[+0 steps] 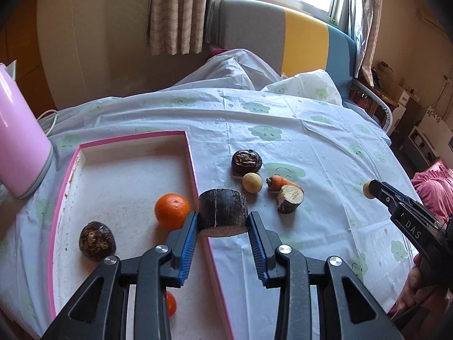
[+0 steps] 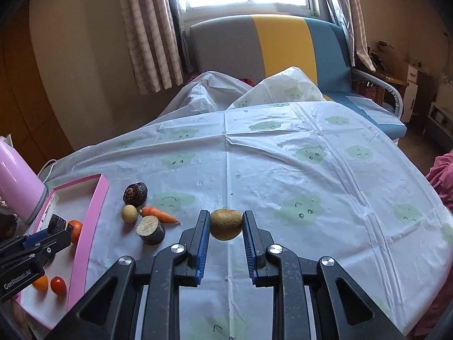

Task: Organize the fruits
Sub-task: 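Carry the cylinder into the tray with the left tool while the right tool places the kiwi there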

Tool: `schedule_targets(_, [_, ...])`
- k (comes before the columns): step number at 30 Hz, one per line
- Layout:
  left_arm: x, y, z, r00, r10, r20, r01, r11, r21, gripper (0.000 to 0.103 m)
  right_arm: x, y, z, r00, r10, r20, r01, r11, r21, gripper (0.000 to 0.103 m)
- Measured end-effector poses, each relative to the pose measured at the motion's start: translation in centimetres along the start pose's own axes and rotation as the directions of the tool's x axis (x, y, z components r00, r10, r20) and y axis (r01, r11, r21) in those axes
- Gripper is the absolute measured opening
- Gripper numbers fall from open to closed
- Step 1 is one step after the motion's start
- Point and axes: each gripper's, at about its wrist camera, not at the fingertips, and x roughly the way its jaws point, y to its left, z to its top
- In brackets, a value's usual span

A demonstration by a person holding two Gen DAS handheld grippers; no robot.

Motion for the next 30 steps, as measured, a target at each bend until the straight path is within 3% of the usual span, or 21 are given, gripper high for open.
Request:
schedule_targets(21, [-3.2,5.7,-2.2,0.996,0.081,0.032,-0.076,0.988,-0.135,0.036,-1.9,4.2,-0.6,0.999,0.041,0.017,-0.038,0.991,-0.129,0.023])
schedule_targets(30, [-4.1,8.2,-3.8,0.992,0.123,0.028,-0.115,0.974,-0.194,0.036,-2.4,8.2,-1.7,0.992,0.126,-0.016,-0.126,0.965,-0.230,0.023])
